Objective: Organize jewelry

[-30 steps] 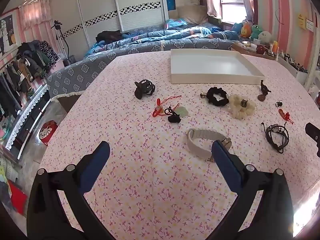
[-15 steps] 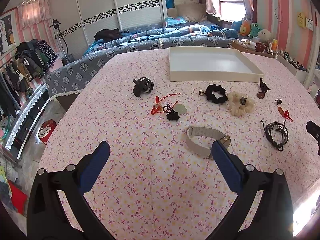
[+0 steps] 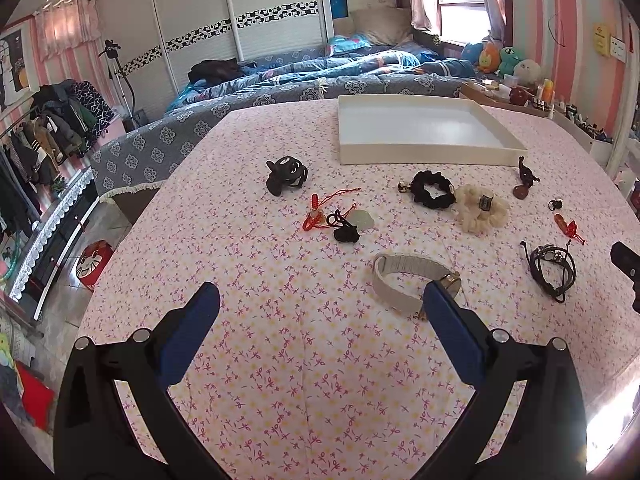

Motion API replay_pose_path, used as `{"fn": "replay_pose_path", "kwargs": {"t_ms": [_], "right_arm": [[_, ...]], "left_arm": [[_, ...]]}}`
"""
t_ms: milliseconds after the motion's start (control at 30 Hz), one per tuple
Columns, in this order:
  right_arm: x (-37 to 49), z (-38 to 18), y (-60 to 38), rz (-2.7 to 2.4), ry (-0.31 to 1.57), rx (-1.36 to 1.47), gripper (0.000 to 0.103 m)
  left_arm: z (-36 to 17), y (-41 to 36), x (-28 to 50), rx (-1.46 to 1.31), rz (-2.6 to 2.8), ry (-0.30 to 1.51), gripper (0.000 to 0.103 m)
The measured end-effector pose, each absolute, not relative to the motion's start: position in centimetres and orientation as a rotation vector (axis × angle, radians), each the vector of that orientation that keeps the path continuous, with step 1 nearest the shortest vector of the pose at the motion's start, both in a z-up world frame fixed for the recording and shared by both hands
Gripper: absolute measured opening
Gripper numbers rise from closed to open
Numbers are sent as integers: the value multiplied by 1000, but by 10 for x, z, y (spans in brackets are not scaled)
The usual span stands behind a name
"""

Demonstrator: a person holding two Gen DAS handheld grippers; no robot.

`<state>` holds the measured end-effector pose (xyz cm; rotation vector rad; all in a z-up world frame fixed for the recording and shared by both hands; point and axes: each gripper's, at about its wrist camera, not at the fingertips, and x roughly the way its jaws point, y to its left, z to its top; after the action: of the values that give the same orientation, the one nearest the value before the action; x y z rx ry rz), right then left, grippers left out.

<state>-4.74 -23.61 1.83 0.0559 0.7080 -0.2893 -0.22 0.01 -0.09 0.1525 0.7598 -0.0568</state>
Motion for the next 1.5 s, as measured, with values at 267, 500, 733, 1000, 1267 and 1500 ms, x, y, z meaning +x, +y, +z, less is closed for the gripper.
{"fn": "replay_pose_path", "kwargs": {"t_ms": [267, 500, 733, 1000, 1267, 1500], "right_arm": [[-47, 17, -235, -287, 708, 56, 102], [-48, 16, -234, -286, 709, 58, 102], [-49, 14, -232, -286, 711, 56, 102], [-49, 13, -230, -286, 715, 52, 102], [-49, 14, -231, -278, 710, 57, 102], [-49, 13, -232, -276, 710, 58, 102]], "left_arm": [[-2, -2, -2, 158, -62, 763, 100], [-5, 0, 0, 151, -57, 768, 100], [-6, 0, 0, 149, -60, 769, 100], [-8, 1, 0, 147, -58, 769, 100], [-10, 2, -1, 145, -60, 772, 100], [-11, 7, 1, 116, -65, 782, 100]]}}
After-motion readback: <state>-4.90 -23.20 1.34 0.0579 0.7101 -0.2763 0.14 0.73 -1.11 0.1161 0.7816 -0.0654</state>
